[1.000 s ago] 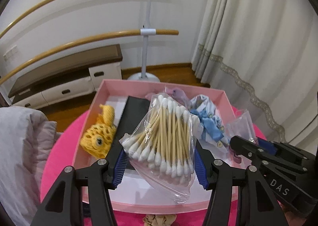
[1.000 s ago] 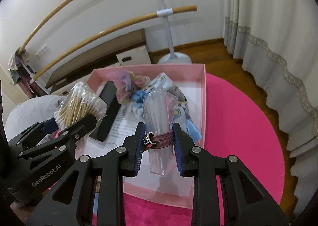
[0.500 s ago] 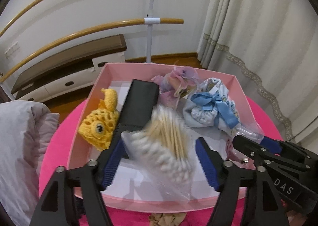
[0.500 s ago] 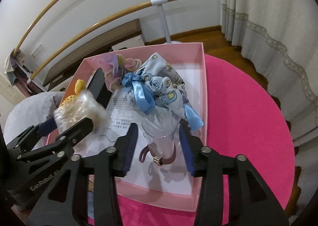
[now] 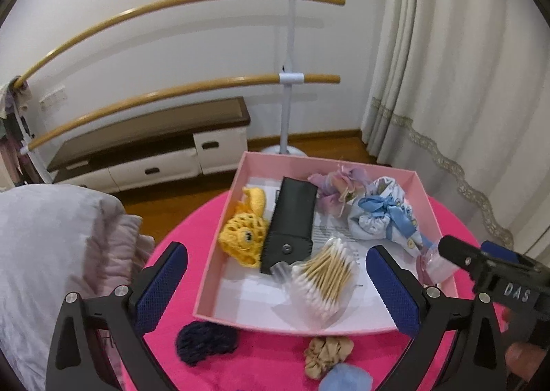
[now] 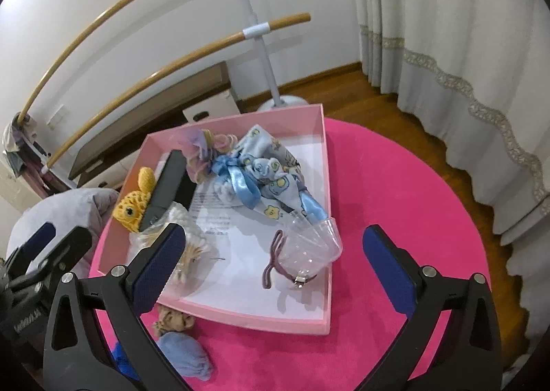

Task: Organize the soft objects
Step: 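Open both tools to drop the swab bag and clear tube into the box, then withdraw both tools from the box back toward the remaining items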

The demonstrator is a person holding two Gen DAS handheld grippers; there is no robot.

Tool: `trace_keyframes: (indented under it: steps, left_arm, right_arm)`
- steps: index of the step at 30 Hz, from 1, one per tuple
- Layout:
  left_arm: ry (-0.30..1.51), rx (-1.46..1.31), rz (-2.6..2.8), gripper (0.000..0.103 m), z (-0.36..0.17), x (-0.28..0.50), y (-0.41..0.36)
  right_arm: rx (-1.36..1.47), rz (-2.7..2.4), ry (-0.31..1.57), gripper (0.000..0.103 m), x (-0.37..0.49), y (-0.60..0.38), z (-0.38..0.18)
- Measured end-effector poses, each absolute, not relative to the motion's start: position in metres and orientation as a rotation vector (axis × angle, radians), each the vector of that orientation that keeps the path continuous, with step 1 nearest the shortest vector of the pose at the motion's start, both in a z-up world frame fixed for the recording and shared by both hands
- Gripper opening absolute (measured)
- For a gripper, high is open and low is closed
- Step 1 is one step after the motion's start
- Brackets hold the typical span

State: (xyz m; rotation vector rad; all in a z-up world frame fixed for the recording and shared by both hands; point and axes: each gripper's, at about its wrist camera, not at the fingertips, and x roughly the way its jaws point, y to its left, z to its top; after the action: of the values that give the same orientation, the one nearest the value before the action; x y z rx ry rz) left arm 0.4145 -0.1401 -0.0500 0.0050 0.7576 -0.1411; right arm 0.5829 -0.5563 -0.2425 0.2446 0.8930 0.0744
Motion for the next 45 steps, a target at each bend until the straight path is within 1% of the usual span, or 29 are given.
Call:
trace_keyframes:
  steps: [2, 10, 19, 27, 39, 45]
  left_arm:
    - [0.736, 0.009, -0.131, 0.103, -0.048, 0.395, -0.135]
    - [0.647, 0.004, -0.112, 0.103, -0.011, 0.326, -0.107]
    - [0.594, -0.005, -0.119, 0.103, 0.002, 0.253, -0.092]
    - [0.566, -0.047, -0.115, 0.103, 0.013, 0.197, -0.070]
    - [0.495, -0.055, -0.104, 0.103, 0.021, 0.122, -0.057]
    - [0.472, -0.043, -0.103, 0.103, 0.019, 0.095, -0.056]
  right_arm:
    - [0.238, 0.080, 0.875, 0.103, 0.575, -0.553, -0.235]
    - [0.175, 0.072, 0.765, 0.103, 0.525, -0.535, -0.197]
    - [0.141, 0.068, 0.635, 0.103, 0.452, -0.530, -0.165]
    - [0.123, 0.059, 0.556, 0.103, 0.395, -0.532, -0.147]
    - [0.115, 0.056, 0.460, 0.103, 0.335, -0.526, -0.134]
    - [0.121, 0.065, 0.442, 0.103, 0.314, -0.524, -0.132]
